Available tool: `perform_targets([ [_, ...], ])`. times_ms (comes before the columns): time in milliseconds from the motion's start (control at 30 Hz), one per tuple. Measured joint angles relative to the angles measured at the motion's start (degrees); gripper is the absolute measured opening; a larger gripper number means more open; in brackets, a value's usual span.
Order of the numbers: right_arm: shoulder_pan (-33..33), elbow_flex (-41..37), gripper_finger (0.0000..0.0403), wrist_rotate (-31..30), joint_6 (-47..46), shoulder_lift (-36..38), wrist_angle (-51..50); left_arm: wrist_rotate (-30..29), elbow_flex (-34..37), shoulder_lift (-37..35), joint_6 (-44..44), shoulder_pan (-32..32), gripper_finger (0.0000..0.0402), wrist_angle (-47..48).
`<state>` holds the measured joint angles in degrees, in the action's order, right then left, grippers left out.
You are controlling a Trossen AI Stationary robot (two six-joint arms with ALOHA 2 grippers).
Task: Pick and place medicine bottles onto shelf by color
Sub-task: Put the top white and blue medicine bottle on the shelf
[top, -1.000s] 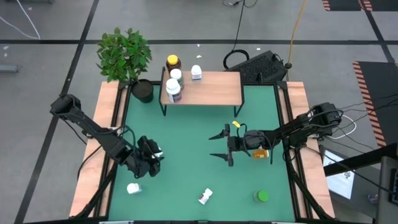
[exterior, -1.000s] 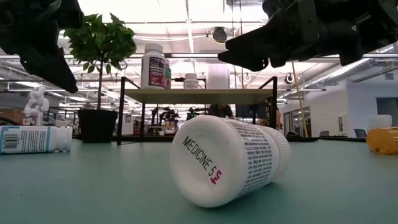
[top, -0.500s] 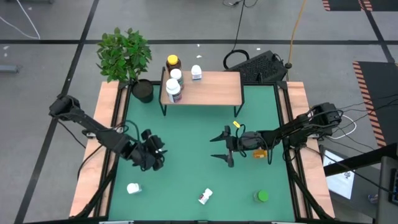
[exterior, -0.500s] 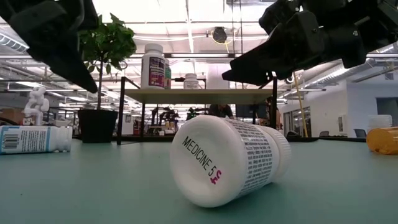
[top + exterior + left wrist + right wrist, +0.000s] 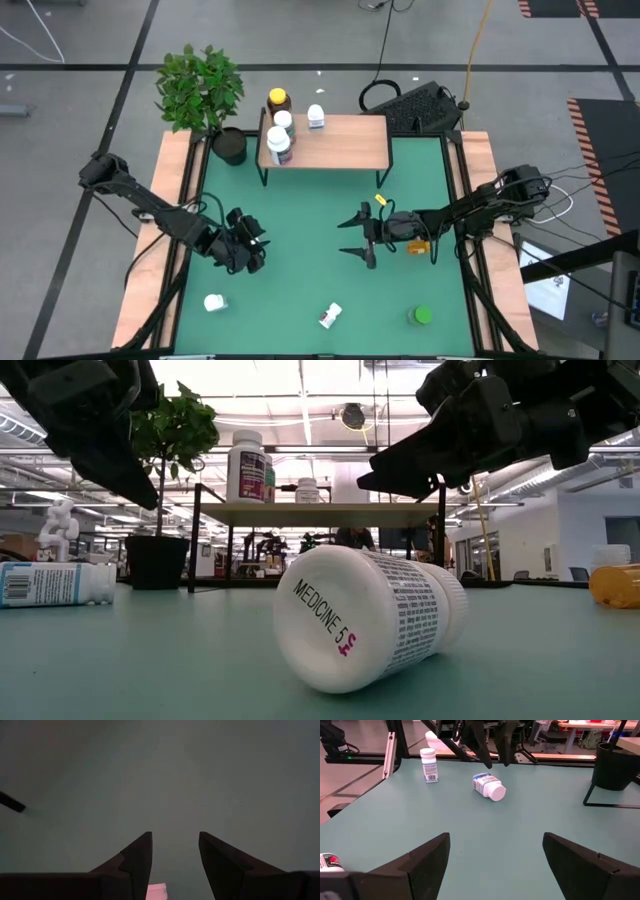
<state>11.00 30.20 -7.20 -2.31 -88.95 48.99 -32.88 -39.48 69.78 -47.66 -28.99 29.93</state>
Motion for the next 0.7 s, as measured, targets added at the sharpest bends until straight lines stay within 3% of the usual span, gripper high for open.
perform_targets([
  [133,0.0,0.0,0.0313,0.0,0.04,0.0,0.0,0.67,0.0,0.0,1.07,0.0,0.0163,0.02],
  [433,0.0,0.0,0.0313,0.0,0.0,0.0,0.0,8.31,0.0,-0.02,-0.7,-0.02,0.0168,0.09],
  [700,0.0,0.0,0.0313,0.0,-0.02,0.0,0.0,8.96,0.0,-0.02,-1.78,-0.04,0.0228,1.71],
])
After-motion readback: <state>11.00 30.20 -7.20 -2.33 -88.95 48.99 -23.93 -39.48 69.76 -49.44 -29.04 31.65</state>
